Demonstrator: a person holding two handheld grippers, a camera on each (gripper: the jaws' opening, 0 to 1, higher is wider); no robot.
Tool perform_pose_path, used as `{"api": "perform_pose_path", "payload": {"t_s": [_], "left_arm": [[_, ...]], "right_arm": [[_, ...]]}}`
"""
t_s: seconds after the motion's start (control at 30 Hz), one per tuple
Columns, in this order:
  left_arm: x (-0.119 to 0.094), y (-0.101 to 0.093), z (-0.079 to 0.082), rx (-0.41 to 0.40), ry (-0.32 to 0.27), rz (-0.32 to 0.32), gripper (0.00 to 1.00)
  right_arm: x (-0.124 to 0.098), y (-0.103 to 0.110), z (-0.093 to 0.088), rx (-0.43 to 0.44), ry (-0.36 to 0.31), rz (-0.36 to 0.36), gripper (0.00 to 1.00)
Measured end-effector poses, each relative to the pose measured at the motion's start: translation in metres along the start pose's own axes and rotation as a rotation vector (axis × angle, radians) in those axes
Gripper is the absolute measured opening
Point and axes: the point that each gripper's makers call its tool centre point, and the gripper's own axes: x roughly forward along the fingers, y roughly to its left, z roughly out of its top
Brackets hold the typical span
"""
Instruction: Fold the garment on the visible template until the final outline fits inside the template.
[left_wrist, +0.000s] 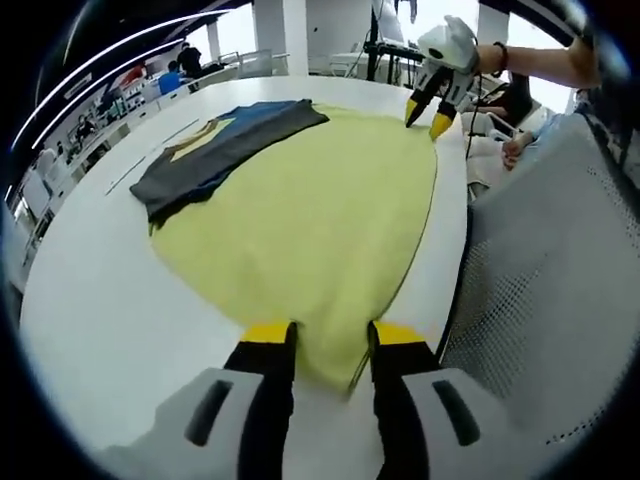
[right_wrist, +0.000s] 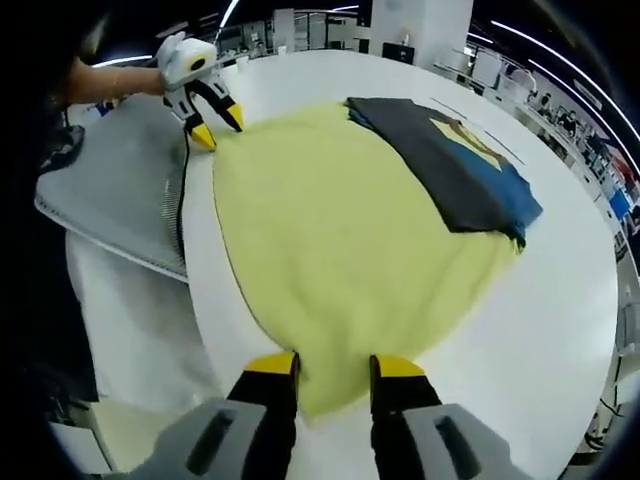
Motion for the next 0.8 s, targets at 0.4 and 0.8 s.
{"api": "perform_pose_path", "payload": {"t_s": [0.4, 0.8], "left_arm": [[0.002, 0.01, 0.001, -0.047, 0.002, 0.062, 0.04], [-0.011, 0.0, -0.005, -0.041, 0.007, 0.055, 0.02]], "right_arm": [[0.001, -0.003, 0.003, 0.009, -0.012, -0.014, 0.02], [-0.008, 0.014, 0.0, 0.029, -0.02, 0.017, 0.0]]}}
